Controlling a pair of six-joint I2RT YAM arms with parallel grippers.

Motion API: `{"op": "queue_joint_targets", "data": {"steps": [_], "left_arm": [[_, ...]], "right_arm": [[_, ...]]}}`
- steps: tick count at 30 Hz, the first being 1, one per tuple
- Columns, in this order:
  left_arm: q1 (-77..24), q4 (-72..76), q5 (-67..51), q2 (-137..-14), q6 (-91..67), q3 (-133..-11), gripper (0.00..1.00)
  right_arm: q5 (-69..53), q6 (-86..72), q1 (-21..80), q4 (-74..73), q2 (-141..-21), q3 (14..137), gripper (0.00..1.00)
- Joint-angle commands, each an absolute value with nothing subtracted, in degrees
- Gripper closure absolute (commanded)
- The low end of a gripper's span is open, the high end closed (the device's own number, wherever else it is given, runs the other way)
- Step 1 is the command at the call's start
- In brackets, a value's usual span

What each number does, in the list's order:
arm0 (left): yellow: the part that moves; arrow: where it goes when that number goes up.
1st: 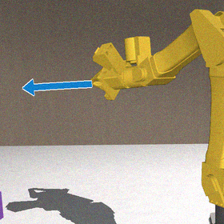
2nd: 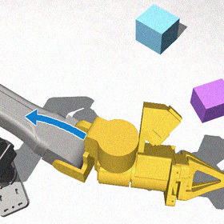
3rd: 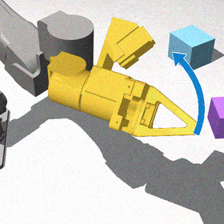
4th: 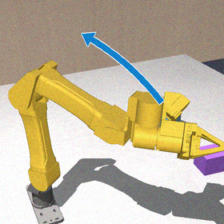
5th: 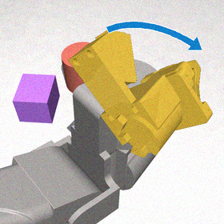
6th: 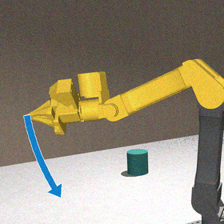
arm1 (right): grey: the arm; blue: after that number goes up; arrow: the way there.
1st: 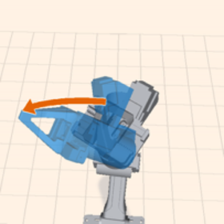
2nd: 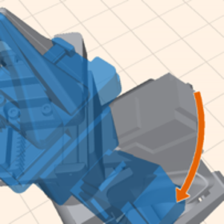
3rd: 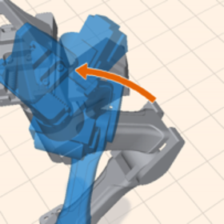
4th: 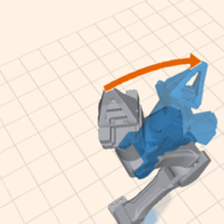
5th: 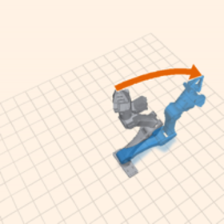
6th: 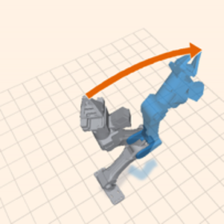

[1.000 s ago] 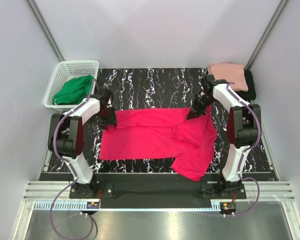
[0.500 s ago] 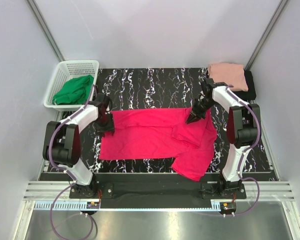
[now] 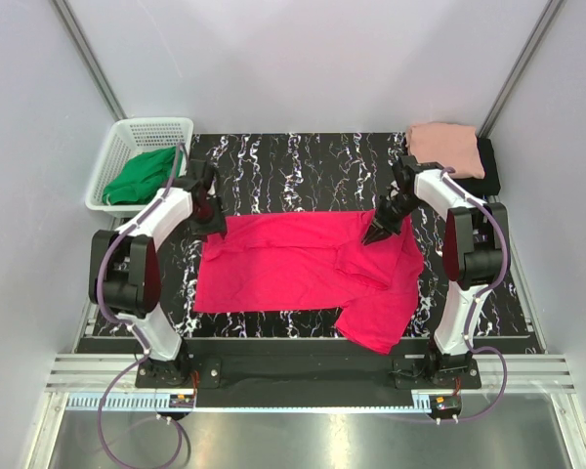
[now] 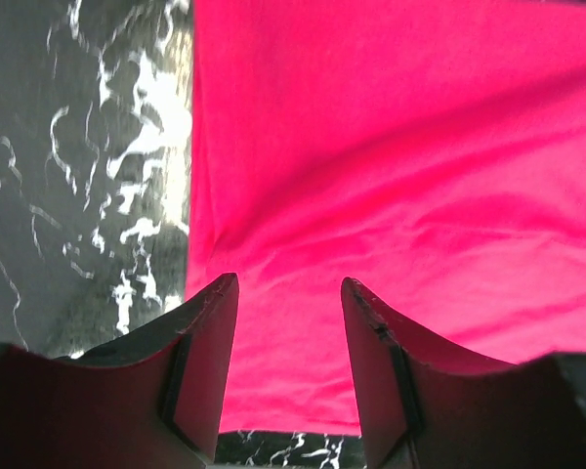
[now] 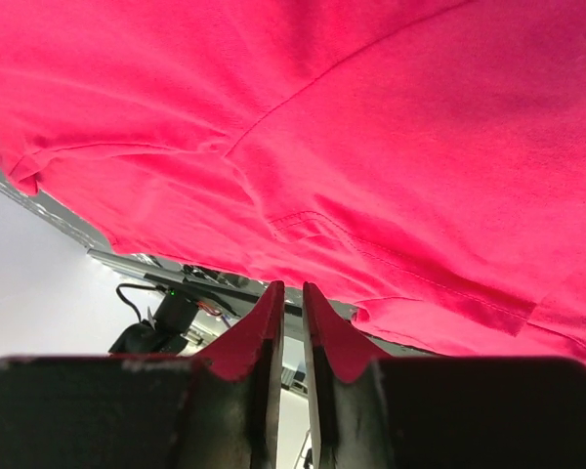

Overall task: Fold and stack the t-shirts
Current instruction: Fold the tshirt

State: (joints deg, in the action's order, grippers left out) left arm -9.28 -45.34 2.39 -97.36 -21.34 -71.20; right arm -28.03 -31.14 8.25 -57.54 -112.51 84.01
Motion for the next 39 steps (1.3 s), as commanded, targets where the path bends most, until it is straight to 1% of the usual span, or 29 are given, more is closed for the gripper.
{"op": "queue_joint_targets", "data": {"steps": [1,5,9,14,17,24,30,39], "left_arm": [[-9.32,-45.09,2.99,-100.19,-21.36,-74.00,0.48],[-9.40,-44.56,2.55,-102.48,-21.09,-72.43,0.49],[-9.49,-42.54,4.04,-101.43,-21.18,-68.65,0.49],[-9.40,-41.84,5.01,-100.90,-21.80,-69.34,0.49],[-9.32,-41.92,4.75,-100.81,-22.32,-71.97,0.49],[-9.32,-43.77,3.87,-104.85,-23.47,-81.20,0.49],[-9.32,-46.14,4.40,-109.68,-24.34,-88.76,0.48],[-9.32,-48.42,6.85,-114.26,-24.52,-92.90,0.48]], "right_arm": [[-29.62,-30.50,8.53,-58.27,-111.45,86.66,0.81],[-29.53,-29.97,8.61,-58.97,-112.32,87.36,0.80],[-28.31,-29.80,8.53,-58.89,-113.20,87.63,0.80],[-24.70,-31.28,8.52,-57.84,-114.35,87.54,0.82],[-24.26,-33.48,8.26,-56.51,-114.87,89.73,0.81],[-21.80,-35.59,6.16,-57.30,-120.93,102.19,0.82],[-18.11,-34.98,3.78,-61.69,-126.91,110.46,0.82],[-13.81,-32.52,2.37,-66.88,-130.69,114.43,0.82]]}}
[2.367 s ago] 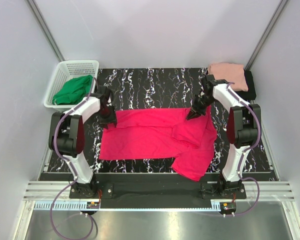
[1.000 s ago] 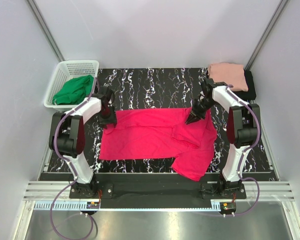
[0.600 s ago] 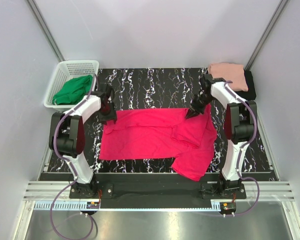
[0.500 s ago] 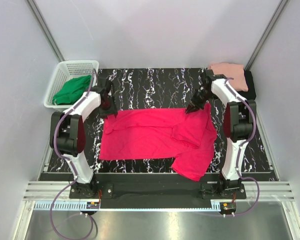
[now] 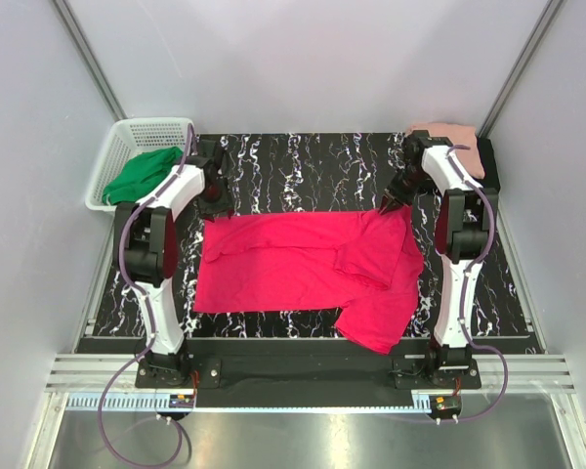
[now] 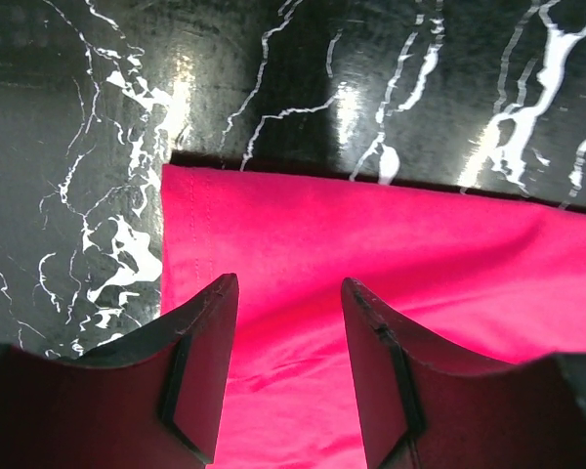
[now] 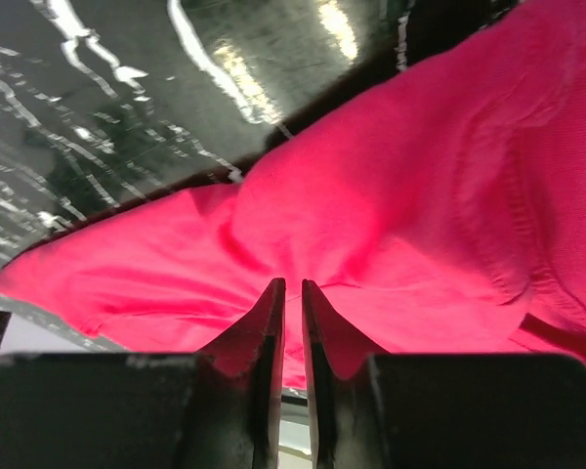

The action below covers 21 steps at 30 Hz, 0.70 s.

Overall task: Fold and stack the t-shirts
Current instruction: Fold the tshirt

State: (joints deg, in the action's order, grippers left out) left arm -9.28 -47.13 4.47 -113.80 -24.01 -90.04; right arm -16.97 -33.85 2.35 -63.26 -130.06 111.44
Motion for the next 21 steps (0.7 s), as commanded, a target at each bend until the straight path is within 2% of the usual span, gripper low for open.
{"op": "queue_joint_targets", "data": {"steps": [1,10,21], "left_arm": [[-9.32,-48.51,7.12,-114.69,-24.52,-92.99,0.48],[-9.23,-49.04,7.91,-116.45,-24.70,-93.25,0.48],[-9.23,-49.13,5.45,-119.00,-23.73,-95.54,0.48]], "right_arm": [[-13.45,-32.43,2.29,-67.06,-130.78,114.52,0.82],[-7.65,-32.52,2.02,-68.64,-132.36,119.00,0.82],[-3.87,-29.09,2.02,-77.25,-143.87,129.71,0.85]]}}
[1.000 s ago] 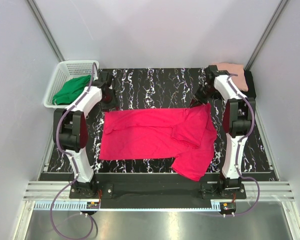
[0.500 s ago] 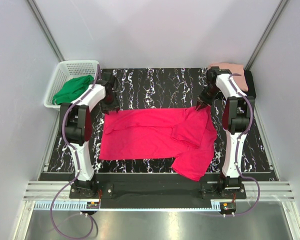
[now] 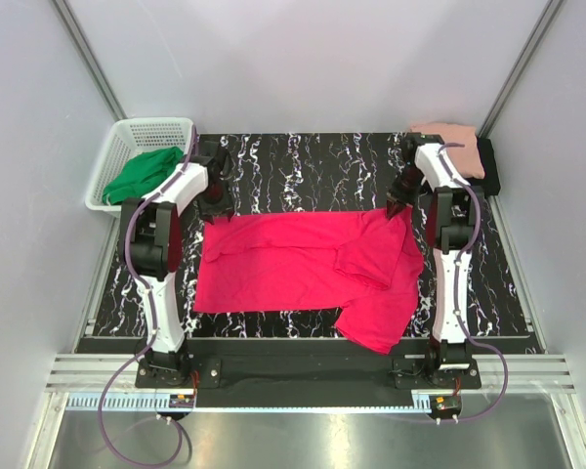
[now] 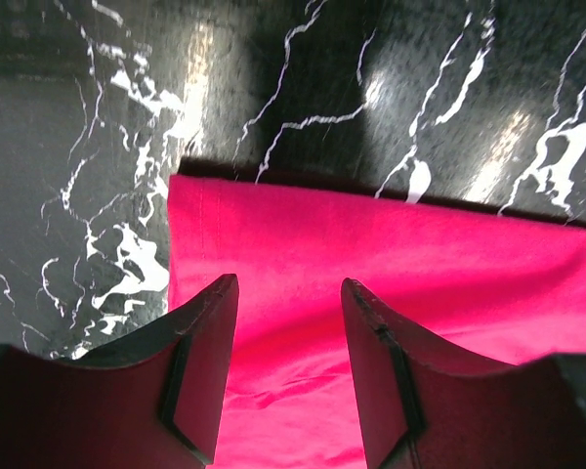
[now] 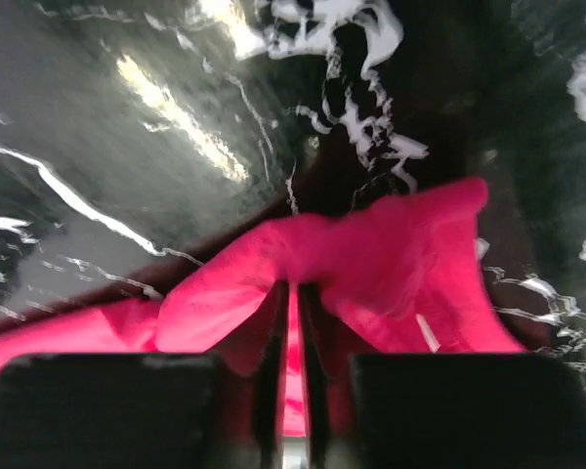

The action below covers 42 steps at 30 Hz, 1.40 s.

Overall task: Fold and stack the t-shirts
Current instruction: Fold the tshirt

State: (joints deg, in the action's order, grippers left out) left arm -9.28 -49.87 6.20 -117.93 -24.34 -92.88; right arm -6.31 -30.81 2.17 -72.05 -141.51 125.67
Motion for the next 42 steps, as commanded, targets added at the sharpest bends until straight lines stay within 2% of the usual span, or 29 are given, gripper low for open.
{"op": "queue_joint_targets", "data": {"steps": [1,2,3,6,7,9,27,42], "left_arm": [[-9.23,-49.13,5.45,-119.18,-23.82,-95.45,0.48],[-9.23,-49.22,5.45,-119.35,-23.91,-95.62,0.49],[-9.32,-49.22,5.45,-119.53,-23.99,-95.71,0.53],[-9.14,-50.44,6.06,-121.19,-24.34,-97.11,0.80],[-9.05,-50.97,6.06,-121.81,-24.52,-97.73,0.91],[-8.96,-52.03,6.33,-122.96,-24.87,-98.52,1.00],[-8.44,-53.00,13.01,-122.96,-28.74,-97.38,1.00],[-8.26,-53.00,15.29,-129.02,-30.06,-102.22,1.00]], "right_arm": [[-3.69,-29.09,2.02,-77.78,-145.10,130.25,0.89],[-3.08,-29.09,2.02,-78.13,-145.37,130.51,0.94],[-2.90,-29.00,2.02,-78.05,-145.63,130.87,1.00],[-0.89,-29.44,2.02,-78.48,-146.16,131.92,1.00],[-0.62,-29.36,2.02,-78.66,-146.25,132.10,1.00],[-0.27,-29.36,2.02,-78.92,-146.25,132.45,1.00],[3.86,-28.74,1.93,-81.12,-146.69,132.80,1.00],[3.61,-26.81,1.58,-82.79,-149.59,134.47,1.00]]}}
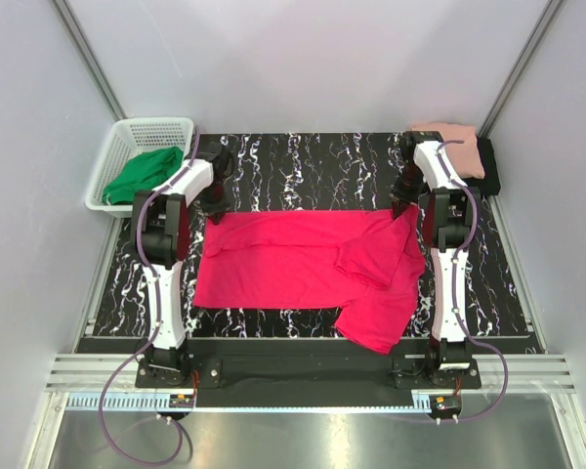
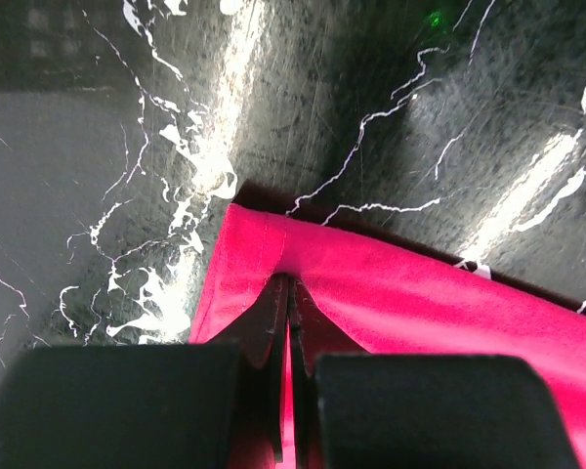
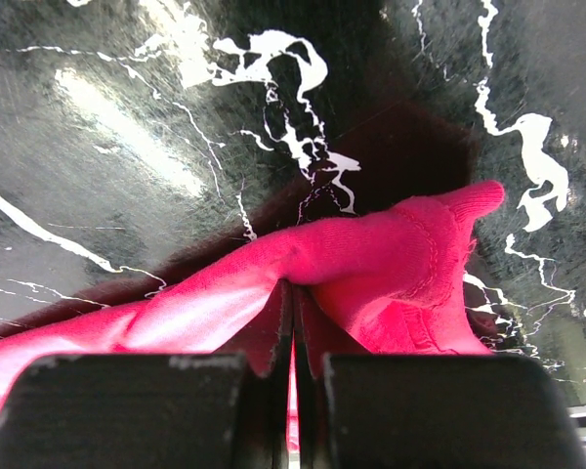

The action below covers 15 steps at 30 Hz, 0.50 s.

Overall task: Fold and stack the t-shirts
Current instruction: Fold the tshirt

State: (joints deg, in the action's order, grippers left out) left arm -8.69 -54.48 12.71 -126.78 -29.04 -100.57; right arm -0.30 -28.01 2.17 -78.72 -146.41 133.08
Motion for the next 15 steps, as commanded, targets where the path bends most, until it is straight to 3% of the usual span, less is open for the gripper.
{"op": "queue_joint_targets", "data": {"steps": [1,15], "left_arm": [[-8.26,-53.09,15.29,-129.28,-30.23,-102.65,1.00],[-7.82,-57.65,15.20,-128.58,-32.34,-104.49,1.00]], "right_arm": [[3.43,-26.72,1.50,-82.79,-149.68,134.65,1.00],[1.41,-26.19,-2.28,-82.88,-150.12,135.62,1.00]]}}
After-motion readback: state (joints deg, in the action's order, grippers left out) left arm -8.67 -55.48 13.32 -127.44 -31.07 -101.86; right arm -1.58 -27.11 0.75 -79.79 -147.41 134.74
